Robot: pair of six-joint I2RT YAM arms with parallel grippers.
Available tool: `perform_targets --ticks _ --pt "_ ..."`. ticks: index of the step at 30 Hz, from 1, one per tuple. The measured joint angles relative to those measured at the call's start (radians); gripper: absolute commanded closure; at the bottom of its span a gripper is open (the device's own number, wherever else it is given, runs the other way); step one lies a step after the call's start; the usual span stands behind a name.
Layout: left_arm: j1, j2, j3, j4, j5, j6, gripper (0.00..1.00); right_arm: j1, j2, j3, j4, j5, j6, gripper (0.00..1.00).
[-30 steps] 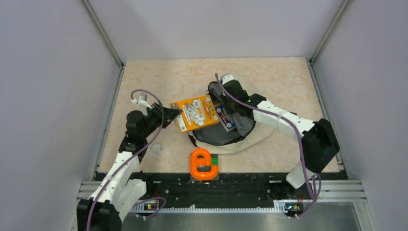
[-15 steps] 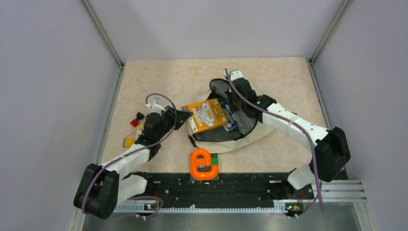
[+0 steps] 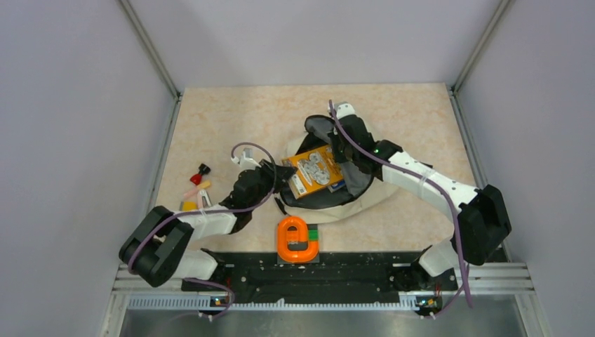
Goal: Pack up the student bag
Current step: Place the book in the student bag.
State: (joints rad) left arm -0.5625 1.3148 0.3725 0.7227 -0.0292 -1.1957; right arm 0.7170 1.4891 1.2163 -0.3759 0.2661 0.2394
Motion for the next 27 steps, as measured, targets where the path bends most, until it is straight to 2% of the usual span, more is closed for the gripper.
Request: perform_targets --ticks 5,16,17,20,22,27 --pt "-0.084 0.092 0.027 0.049 -0.101 -0.042 1.0 0.0 0.0 -0.026 0.035 -0.015 0.008 1.0" --pt "-0.209 0.293 0.201 0.101 -0.269 -0.047 1.0 -0.002 0.0 -0.044 0.069 -0.054 0.012 1.0" --pt "-0.214 0.304 0.211 0.106 -0.273 -0.04 0.94 -0.002 0.0 -0.045 0.071 -0.055 0.013 1.0" --pt "-0.224 0.338 0.232 0.135 -0.28 -0.011 0.6 -0.002 0.0 -0.046 0.074 -0.058 0.013 1.0" --pt "-0.225 0.34 0.225 0.153 -0.286 0.017 0.43 -0.002 0.0 -0.047 0.077 -0.059 0.013 1.0" --pt "-0.225 0.302 0.206 0.068 -0.302 0.124 0.2 -0.002 0.0 -0.052 0.082 -0.059 0.012 1.0"
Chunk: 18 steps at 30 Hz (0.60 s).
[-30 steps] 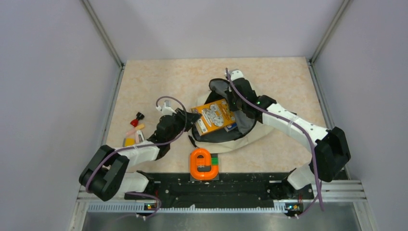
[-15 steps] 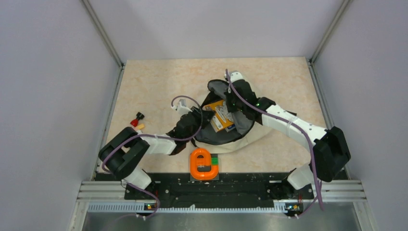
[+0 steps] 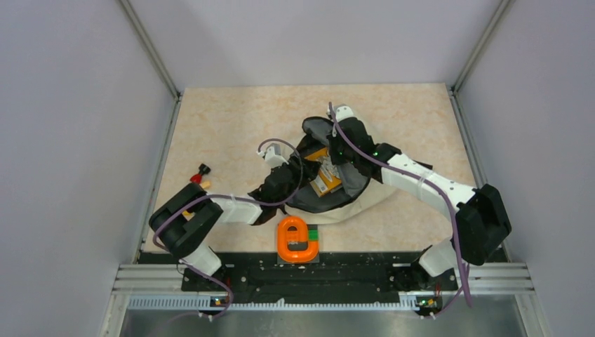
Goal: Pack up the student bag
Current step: Place the book in the student bag.
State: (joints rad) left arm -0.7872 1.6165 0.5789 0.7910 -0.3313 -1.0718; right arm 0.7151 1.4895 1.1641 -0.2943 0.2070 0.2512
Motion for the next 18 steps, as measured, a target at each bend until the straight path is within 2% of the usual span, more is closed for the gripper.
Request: perform_targets --ticks 5,8,12,15,18 --pt "0.0 -0.093 -0.009 -0.121 -0.004 0.059 0.18 0.0 0.0 -0.008 0.011 0.0 0.0 1.0" --pt "0.0 -0.13 -0.035 -0.15 0.004 0.07 0.21 0.0 0.0 -0.01 0.013 0.0 0.0 1.0" --pt "0.0 -0.134 -0.04 -0.201 0.048 0.072 0.36 0.0 0.0 -0.011 0.015 0.0 0.0 1.0" --pt "0.0 -0.134 -0.04 -0.223 0.085 0.063 0.59 0.0 0.0 -0.011 0.015 0.0 -0.001 1.0" --pt "0.0 -0.132 -0.042 -0.213 0.116 0.049 0.65 0.0 0.0 -0.011 0.015 0.0 -0.003 1.0"
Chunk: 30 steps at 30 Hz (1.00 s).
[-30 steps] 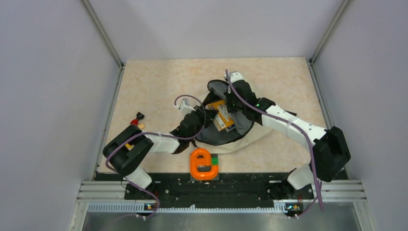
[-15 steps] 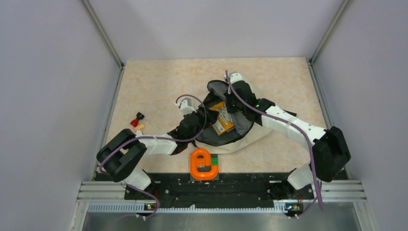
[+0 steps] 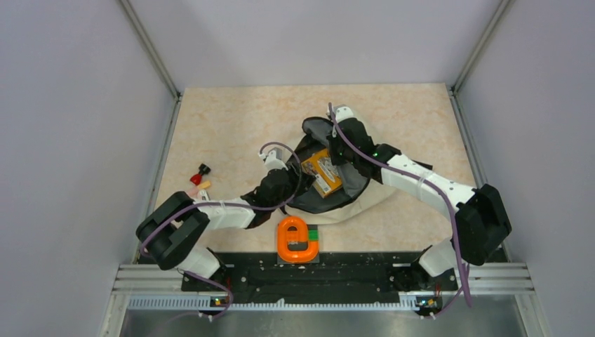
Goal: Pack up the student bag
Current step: Place the book in the student bag.
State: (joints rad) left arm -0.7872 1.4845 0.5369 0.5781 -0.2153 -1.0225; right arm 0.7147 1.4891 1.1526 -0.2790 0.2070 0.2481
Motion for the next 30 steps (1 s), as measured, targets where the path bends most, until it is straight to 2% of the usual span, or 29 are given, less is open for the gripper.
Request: perform_targets --ticks 5,15,19,22,23,24,27,28,30 --pt "0.0 0.067 0.027 0.033 0.05 -0.002 0.7 0.0 0.0 0.0 0.0 0.0 -0.001 1.0" --pt "0.0 0.205 0.157 0.095 0.067 0.047 0.7 0.0 0.003 0.0 0.0 0.0 -0.002 1.0" --pt "0.0 0.205 0.157 0.1 0.05 0.072 0.62 0.0 0.006 0.0 0.0 0.0 -0.002 1.0" --pt "0.0 0.186 0.13 0.115 0.026 0.089 0.44 0.0 0.006 0.0 0.0 0.0 -0.002 1.0" --pt "0.0 0.168 0.112 0.117 0.014 0.099 0.39 0.0 0.007 0.0 0.0 -0.001 -0.002 0.96" --pt "0.0 0.14 0.084 0.119 -0.003 0.108 0.35 0.0 0.008 0.0 -0.001 -0.003 -0.002 0.87" --pt "0.0 0.035 0.009 0.112 -0.072 0.142 0.32 0.0 0.016 0.007 -0.012 -0.031 -0.004 0.45" --pt "0.0 -0.002 -0.006 0.1 -0.09 0.156 0.3 0.0 0.019 0.013 -0.015 -0.043 0.0 0.36" --pt "0.001 -0.085 -0.029 0.068 -0.123 0.188 0.29 0.0 0.02 0.029 -0.026 -0.058 -0.002 0.26"
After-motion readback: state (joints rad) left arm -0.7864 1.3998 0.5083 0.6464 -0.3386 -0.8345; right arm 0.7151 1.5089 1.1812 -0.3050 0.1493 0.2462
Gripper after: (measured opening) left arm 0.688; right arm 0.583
